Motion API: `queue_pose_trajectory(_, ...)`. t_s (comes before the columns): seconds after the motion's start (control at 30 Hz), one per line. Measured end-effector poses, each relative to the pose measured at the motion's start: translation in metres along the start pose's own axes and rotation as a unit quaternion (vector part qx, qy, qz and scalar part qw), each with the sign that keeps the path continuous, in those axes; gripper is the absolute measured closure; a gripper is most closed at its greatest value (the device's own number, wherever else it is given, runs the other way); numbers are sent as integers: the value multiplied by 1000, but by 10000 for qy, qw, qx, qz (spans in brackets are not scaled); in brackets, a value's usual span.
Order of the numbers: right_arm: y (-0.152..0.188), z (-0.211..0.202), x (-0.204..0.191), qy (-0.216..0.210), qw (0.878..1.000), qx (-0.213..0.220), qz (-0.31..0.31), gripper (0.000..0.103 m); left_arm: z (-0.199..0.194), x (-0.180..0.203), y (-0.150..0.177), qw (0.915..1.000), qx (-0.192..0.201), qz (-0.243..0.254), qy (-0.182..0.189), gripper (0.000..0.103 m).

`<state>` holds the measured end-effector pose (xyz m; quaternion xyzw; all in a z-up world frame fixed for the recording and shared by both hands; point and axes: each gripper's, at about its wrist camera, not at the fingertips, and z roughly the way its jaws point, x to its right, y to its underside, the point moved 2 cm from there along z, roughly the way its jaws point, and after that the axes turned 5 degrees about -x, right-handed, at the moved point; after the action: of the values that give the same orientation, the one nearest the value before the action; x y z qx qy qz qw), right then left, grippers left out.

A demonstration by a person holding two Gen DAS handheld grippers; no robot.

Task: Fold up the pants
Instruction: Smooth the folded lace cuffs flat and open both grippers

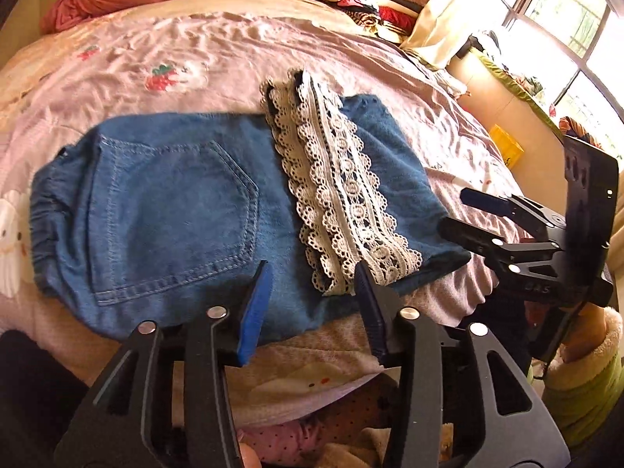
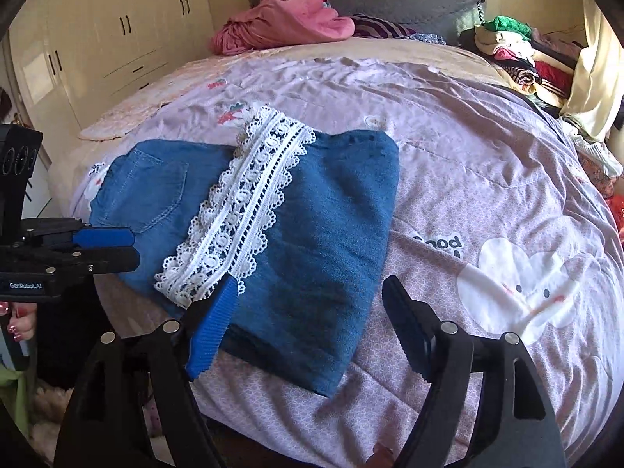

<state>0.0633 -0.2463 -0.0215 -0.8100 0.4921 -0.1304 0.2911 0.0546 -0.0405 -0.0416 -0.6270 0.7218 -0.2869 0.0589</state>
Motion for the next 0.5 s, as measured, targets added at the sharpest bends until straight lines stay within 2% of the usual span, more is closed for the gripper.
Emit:
queue_pose_trajectory(0.23, -14, -24, -18, -99, 9995, 293, -49, 19, -24, -10, 0, 9995, 242, -86, -206, 50)
queue_pose_trajectory(0.3, -18, -29, -26, -123, 9992, 366, -106, 16, -29, -14, 1, 9992, 293, -117, -244, 40)
queue_pose_trajectory(0.5, -29, -33, -44, -54, 9988, 445, -208, 12, -42, -26, 5, 9981, 437, -246, -361, 26)
